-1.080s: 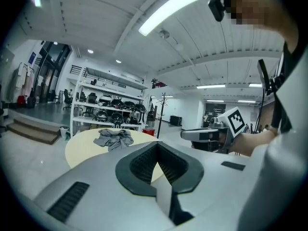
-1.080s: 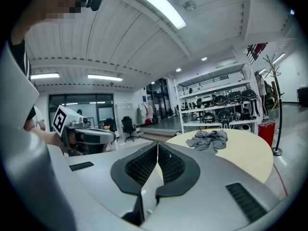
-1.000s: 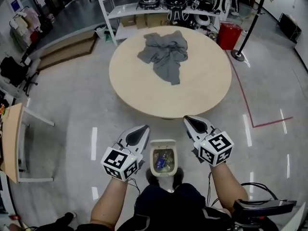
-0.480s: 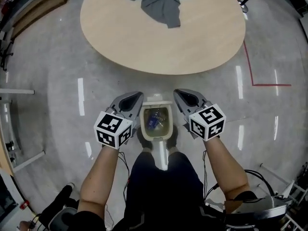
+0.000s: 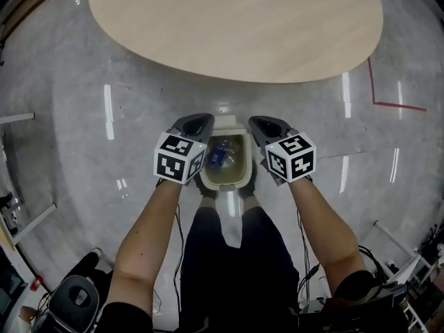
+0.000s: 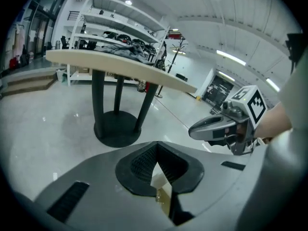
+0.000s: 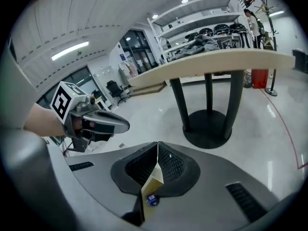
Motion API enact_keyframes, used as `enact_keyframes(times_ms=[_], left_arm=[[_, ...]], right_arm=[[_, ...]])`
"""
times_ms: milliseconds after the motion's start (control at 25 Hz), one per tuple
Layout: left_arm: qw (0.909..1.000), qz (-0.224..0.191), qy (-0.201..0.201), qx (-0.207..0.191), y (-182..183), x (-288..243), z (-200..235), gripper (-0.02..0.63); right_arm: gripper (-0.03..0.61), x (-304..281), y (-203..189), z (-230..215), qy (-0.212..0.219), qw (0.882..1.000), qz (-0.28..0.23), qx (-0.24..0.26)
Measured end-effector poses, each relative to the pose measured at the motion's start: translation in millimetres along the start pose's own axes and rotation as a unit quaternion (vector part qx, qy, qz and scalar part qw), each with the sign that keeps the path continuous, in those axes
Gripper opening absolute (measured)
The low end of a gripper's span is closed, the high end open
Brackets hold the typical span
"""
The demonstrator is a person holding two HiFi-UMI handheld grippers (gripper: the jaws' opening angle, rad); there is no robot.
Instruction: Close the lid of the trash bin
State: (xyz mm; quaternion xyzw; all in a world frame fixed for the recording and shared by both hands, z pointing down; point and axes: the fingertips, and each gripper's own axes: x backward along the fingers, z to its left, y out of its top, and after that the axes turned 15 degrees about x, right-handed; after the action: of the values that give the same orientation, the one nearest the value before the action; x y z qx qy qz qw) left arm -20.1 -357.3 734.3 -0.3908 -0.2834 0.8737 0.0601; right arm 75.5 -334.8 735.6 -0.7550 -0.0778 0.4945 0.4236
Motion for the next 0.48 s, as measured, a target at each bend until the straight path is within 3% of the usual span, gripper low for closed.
enact_keyframes(times_ms=[160,480], left_arm=[[0.9995,0.029,0.005,0.014,-21.4,-18.2,14.6,-0.002],[0.9986,0.044,-0.001,0.030,-45.0,-16.0,13.5,-0.002]], right_arm=[[0.009,-14.8,-19.9,-2.3,0.002,1.000,0.020,-0.008],[0.009,-14.6,-38.0,9.0,0.006,0.999,0.032,-0.025]])
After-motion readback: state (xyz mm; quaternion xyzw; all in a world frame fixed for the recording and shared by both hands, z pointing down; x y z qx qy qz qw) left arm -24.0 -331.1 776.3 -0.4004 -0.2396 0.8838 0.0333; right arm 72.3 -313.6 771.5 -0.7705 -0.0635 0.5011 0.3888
